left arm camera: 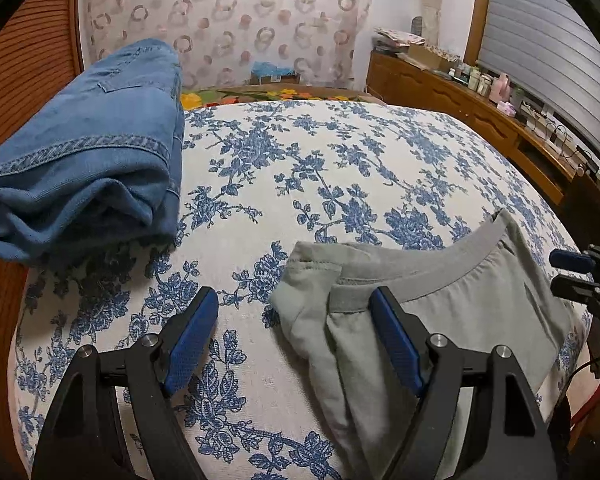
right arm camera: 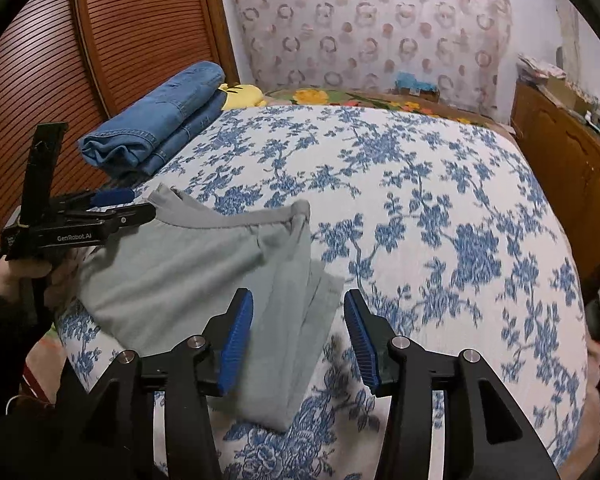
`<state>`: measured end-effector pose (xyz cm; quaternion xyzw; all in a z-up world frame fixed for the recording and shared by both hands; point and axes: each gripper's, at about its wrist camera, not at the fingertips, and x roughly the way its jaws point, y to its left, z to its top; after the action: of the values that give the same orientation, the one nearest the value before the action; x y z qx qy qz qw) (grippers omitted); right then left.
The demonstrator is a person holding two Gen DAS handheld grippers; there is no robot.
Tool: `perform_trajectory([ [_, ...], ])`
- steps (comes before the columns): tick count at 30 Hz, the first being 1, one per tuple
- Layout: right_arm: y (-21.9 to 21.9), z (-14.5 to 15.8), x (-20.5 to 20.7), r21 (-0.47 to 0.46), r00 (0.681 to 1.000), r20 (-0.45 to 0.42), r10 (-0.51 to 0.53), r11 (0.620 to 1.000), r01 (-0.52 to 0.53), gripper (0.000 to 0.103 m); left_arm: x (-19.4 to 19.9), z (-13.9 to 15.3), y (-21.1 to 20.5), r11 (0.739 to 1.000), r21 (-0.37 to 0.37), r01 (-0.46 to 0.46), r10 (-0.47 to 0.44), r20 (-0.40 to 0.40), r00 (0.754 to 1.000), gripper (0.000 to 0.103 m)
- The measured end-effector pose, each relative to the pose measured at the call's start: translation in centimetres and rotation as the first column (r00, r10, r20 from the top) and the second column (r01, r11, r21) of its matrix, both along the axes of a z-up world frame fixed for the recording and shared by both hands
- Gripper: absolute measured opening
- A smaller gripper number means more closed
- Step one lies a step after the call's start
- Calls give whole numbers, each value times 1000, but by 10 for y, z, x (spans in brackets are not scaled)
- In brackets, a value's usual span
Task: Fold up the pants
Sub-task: 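Grasp the pants waistband with the right tool and lift it while the left tool grasps the pants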
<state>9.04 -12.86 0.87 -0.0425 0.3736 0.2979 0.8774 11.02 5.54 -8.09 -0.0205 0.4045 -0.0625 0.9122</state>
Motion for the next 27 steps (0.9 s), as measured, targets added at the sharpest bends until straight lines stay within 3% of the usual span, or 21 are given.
perform_trajectory([
  [9,13,-15,22,-20,999,-36,-33,999,33,50,2,-4,5,999,-39,1,-1,-12,1000,79],
  [24,24,-24,14,-8,998,47,-31,999,31,50,1,-3,5,998,-60,18,-19,-19,1000,79],
  [27,22,-24,15,1,999,41,-31,1000,31,50,-1,0,5,994,-100,44,-47,-26,999,72],
])
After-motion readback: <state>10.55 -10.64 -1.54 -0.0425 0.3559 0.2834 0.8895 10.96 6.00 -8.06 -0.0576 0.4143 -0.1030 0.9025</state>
